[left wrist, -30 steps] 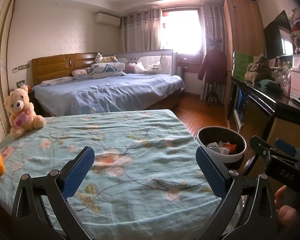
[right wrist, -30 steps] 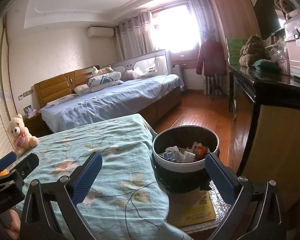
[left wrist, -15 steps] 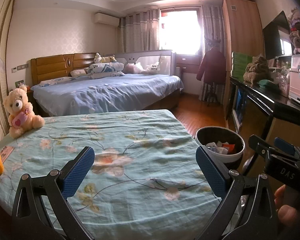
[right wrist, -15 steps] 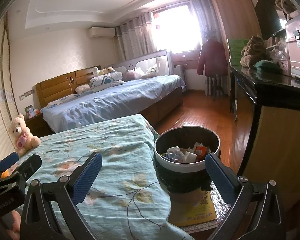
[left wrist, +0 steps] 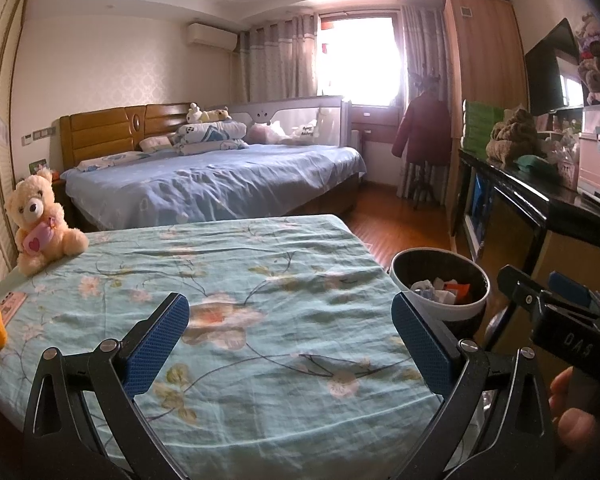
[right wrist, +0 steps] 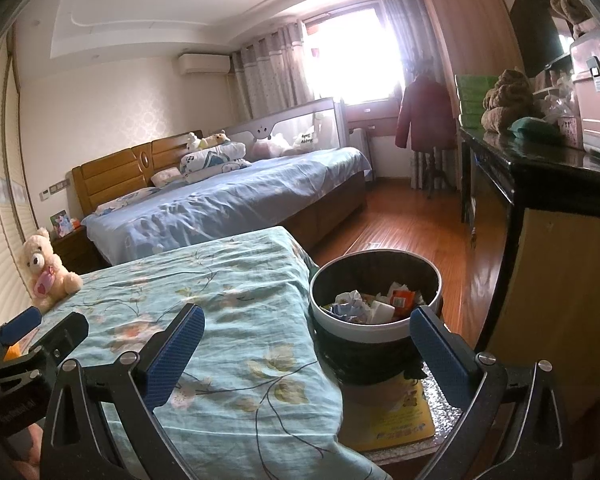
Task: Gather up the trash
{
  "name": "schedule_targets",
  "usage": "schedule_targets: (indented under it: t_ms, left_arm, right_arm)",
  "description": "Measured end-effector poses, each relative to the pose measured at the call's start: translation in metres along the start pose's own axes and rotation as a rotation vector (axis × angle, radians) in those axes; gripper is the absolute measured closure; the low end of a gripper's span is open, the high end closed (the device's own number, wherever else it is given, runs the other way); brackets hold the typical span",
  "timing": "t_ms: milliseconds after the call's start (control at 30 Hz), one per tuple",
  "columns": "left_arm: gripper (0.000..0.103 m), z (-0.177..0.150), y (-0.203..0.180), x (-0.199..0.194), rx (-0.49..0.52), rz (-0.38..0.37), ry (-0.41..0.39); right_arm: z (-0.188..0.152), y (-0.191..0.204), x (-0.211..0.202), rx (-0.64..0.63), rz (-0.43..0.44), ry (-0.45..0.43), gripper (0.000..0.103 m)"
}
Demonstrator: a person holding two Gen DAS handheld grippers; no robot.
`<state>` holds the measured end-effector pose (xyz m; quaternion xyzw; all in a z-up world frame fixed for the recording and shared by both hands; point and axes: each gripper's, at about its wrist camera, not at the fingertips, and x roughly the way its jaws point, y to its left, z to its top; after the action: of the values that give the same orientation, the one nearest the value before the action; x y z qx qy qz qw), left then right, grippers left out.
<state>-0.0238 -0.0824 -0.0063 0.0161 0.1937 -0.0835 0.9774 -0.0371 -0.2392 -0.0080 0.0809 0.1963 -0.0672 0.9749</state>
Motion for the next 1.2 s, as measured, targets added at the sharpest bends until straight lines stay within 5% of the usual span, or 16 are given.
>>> schedule_targets:
  t_ms: [1200]
  left_arm:
    - [0.000, 0.001, 0.002, 0.013, 0.001, 0.021, 0.023]
  right_arm:
    - [0.007, 0.014, 0.006, -0.021, 0.048, 0.021, 0.000]
